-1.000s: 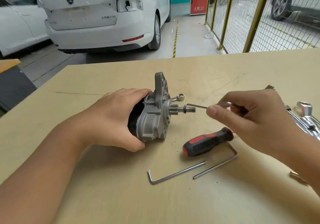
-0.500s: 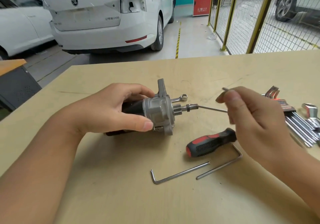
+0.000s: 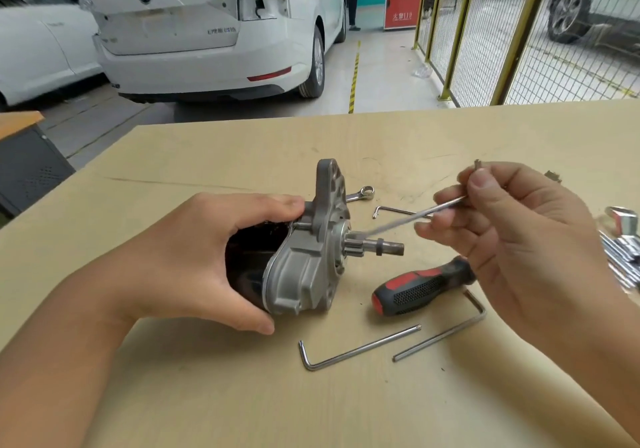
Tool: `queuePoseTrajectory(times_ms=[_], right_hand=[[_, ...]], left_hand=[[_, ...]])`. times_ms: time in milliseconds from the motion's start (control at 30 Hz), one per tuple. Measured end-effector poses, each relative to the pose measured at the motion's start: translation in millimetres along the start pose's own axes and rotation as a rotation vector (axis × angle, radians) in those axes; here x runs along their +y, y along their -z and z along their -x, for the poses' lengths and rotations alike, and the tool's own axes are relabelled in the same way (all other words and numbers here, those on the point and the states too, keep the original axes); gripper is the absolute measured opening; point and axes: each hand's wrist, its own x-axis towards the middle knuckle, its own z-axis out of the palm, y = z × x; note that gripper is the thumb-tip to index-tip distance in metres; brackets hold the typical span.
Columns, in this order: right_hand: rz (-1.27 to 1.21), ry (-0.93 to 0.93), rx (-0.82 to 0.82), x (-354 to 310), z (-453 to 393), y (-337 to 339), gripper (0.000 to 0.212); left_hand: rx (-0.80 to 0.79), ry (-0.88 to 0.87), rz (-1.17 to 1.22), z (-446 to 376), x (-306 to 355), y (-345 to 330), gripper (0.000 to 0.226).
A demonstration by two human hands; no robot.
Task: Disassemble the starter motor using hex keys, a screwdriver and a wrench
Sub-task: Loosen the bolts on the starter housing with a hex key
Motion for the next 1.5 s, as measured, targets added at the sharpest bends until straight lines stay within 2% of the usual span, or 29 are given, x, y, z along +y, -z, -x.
queuePoseTrajectory(times_ms=[33,67,100,133,167,200,267,333,433,500,567,633,733,833,933,1000,1067,1267,1500], right_hand=[[0.001,-0.016,0.001,1,2,-2,0.009],[0.019,-0.022,-0.005,1,5,-5,0.008],[0.047,-0.016,-0.012,1,7,-7,0.008],[0.072,-0.004,-0.016,1,9,-9,0.008],[0.087,0.011,-0.020,0,11,-10,0.011],[0.095,0.025,-0.025,0,12,-10,0.014],[0.133,0.065,-0.029,1,13,-9,0.020],[0.233,0.150,-0.055,-1,13,-8,0.023],[0.592,0.298,-0.188,-1,13,-3,0.015],[0.833,0.390,-0.271,0,13,1,0.013],[0.906,0.477,-0.273,-3,9,3,0.010],[0.730,0.433,-0.202,-10,4,2,0.010],[0.417,0.279,-0.109,-19,4,0,0.026],[0.311,0.182,-0.089,-14,10,-5,0.025],[0.282,0.168,-0.070,-11,16,-11,0.023],[0.297,0.171,-0.064,-11,18,-13,0.021],[0.306,0.158,-0.066,-11,18,-13,0.021],[0.286,0.139,-0.033,-15,16,-11,0.022],[0.195,0.045,-0.028,-13,16,-11,0.023]], left_hand=[[-0.006,-0.011,-0.019,-6,-1,-3,0.107],[-0.092,-0.027,-0.031,-5,-3,-6,0.093],[-0.174,-0.084,-0.013,3,2,-8,0.072],[-0.164,-0.121,-0.059,2,5,-11,0.054],[-0.142,-0.121,0.005,0,3,-11,0.047],[-0.138,-0.121,0.048,-2,2,-7,0.055],[0.036,-0.054,0.047,-11,11,-5,0.070],[0.088,-0.029,0.178,-4,10,-8,0.053],[0.260,0.024,0.217,-16,13,-20,0.021],[0.340,0.040,0.192,-19,18,-25,0.015],[0.380,0.033,0.147,-20,23,-25,0.013],[0.410,0.022,0.092,-22,27,-26,0.012],[0.437,0.009,0.069,-22,33,-28,0.012],[0.432,0.028,0.092,-21,35,-30,0.012],[0.503,0.001,0.052,-21,37,-31,0.010],[0.532,-0.047,0.002,-23,41,-33,0.017],[0.477,-0.087,-0.059,-24,45,-36,0.026],[0.294,-0.156,-0.199,-22,41,-29,0.026],[0.220,-0.168,-0.321,-22,42,-24,0.027]])
